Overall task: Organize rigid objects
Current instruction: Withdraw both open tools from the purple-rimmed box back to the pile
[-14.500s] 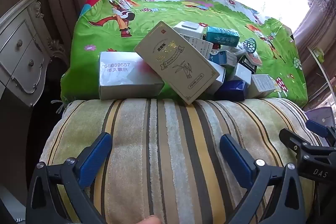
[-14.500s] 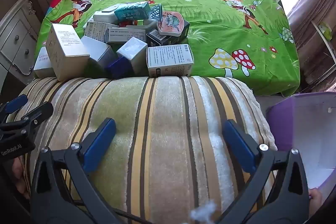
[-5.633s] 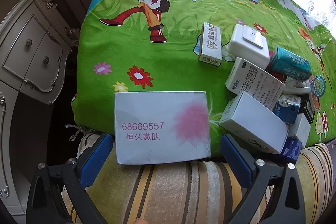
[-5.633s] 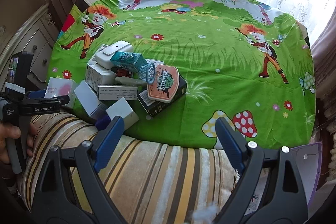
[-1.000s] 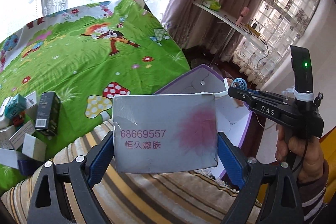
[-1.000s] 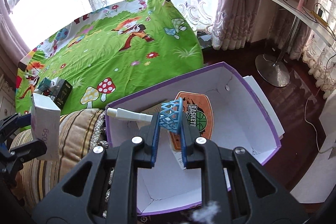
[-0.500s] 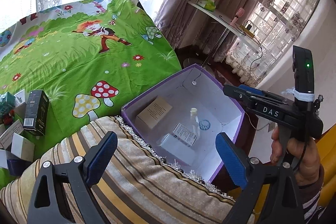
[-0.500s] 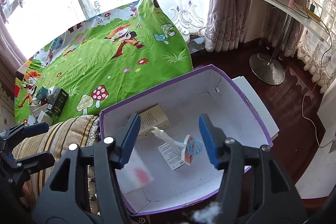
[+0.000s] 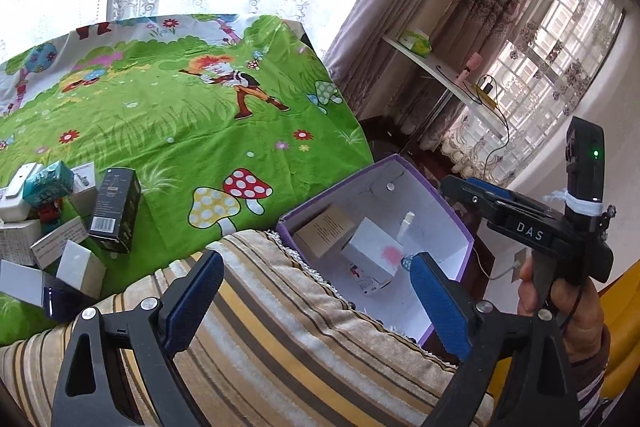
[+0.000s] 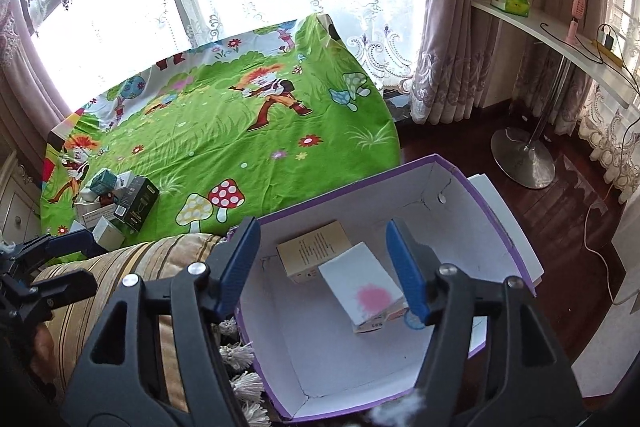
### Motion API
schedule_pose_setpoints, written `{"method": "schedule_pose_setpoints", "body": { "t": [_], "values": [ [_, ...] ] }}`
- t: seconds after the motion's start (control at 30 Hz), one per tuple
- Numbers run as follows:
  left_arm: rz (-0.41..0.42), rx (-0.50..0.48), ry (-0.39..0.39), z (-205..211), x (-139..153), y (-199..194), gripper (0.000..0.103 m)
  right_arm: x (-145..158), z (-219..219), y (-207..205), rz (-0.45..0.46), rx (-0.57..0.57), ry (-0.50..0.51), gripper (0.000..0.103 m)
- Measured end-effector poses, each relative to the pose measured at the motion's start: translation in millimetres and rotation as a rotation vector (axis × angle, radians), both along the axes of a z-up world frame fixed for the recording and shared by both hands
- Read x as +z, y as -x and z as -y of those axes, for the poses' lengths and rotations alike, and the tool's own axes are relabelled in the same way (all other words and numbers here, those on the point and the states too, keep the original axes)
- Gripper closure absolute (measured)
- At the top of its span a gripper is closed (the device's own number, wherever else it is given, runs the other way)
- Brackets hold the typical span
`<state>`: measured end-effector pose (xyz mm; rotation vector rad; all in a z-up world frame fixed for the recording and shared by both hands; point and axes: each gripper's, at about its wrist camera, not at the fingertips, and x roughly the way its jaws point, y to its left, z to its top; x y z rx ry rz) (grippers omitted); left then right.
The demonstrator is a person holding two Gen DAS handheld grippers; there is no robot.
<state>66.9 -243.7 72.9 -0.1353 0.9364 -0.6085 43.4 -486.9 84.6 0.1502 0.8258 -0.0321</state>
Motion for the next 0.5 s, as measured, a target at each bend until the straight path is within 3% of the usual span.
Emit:
{"method": "schedule_pose_setpoints", "body": {
  "t": [0.5],
  "values": [
    [-0.022, 0.184, 0.069, -91.8, -7.4, -5.6, 0.016, -7.3, -58.1, -15.9, -0.052, 0.156, -0.029, 0.034]
  ]
}}
